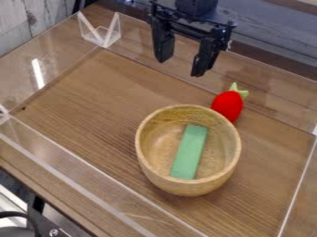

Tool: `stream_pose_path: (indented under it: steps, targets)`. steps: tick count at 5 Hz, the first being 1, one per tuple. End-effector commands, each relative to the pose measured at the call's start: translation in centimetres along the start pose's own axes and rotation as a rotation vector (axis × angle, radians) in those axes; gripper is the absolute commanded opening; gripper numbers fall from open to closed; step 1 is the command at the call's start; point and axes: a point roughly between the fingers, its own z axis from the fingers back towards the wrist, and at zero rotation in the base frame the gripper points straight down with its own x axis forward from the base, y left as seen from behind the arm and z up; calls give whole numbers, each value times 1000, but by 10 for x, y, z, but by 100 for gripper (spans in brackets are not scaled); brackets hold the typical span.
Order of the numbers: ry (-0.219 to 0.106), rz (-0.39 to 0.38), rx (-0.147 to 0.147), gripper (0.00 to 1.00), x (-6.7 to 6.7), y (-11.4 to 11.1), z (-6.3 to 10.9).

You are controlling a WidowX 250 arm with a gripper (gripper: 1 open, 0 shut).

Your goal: Remove the green block from the brown bowl and put it on the table

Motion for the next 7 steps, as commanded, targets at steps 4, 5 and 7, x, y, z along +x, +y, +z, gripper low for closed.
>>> stream_pose_path:
  steps: [4, 5, 7]
  targets:
    - [-13, 141, -48, 100, -45, -12, -41]
    - [-32, 116, -58, 100, -51, -25, -54]
    - [-109, 98, -65, 100, -48, -47, -62]
